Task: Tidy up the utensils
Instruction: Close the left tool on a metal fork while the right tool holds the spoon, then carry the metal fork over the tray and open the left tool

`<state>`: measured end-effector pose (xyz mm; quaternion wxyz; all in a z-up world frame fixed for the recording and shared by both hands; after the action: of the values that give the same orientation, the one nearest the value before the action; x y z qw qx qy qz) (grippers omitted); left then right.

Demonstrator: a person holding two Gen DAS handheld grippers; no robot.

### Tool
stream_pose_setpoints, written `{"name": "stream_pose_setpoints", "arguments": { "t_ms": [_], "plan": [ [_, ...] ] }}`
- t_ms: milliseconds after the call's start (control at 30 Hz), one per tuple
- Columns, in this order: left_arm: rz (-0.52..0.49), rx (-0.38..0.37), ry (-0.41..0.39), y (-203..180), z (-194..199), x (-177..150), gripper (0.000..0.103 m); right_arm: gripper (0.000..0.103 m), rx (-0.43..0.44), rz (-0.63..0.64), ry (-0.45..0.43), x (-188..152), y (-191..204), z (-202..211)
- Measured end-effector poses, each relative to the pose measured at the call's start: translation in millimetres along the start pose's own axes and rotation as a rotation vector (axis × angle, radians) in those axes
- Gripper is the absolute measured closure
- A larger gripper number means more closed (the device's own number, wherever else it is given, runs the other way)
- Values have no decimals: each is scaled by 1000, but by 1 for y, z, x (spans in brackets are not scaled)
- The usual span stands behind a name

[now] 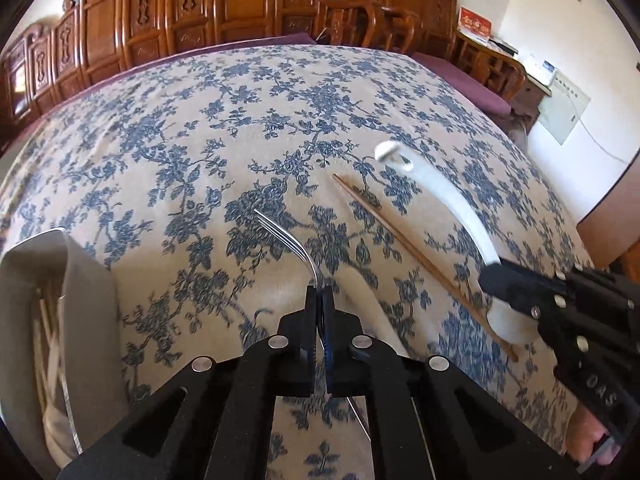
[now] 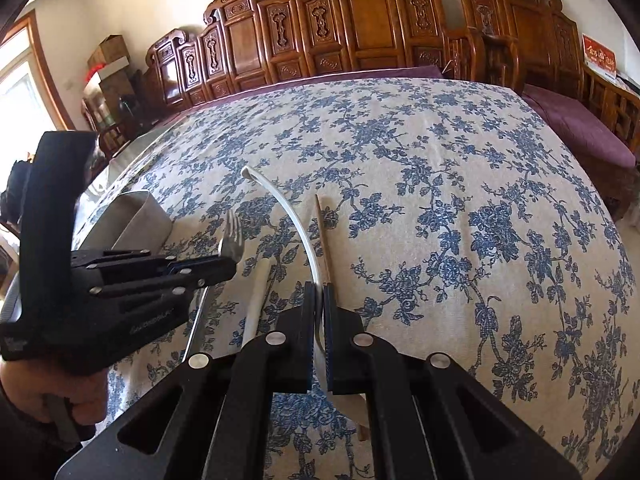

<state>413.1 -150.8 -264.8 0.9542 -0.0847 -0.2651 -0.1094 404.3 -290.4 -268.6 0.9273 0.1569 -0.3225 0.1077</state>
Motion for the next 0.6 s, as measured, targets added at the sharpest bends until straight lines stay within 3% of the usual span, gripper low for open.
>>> {"name": "stream_pose_setpoints", "arguments": {
  "t_ms": [600],
  "plan": [
    [-35,29,-120,26,99,-23,102,99,-11,60,-28,0,51,16]
  ]
}}
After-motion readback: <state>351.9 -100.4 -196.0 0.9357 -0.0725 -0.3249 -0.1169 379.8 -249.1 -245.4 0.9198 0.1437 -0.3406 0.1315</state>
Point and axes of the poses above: each gripper's, at about its wrist camera, not at the fingertips, and z roughly against the way its jaws point, y to its left, x to its top, the point moved 1 cm from there along -z, roughly the way its jaws point, and after that the axes turned 1 degree about y, right-handed, at the moved point
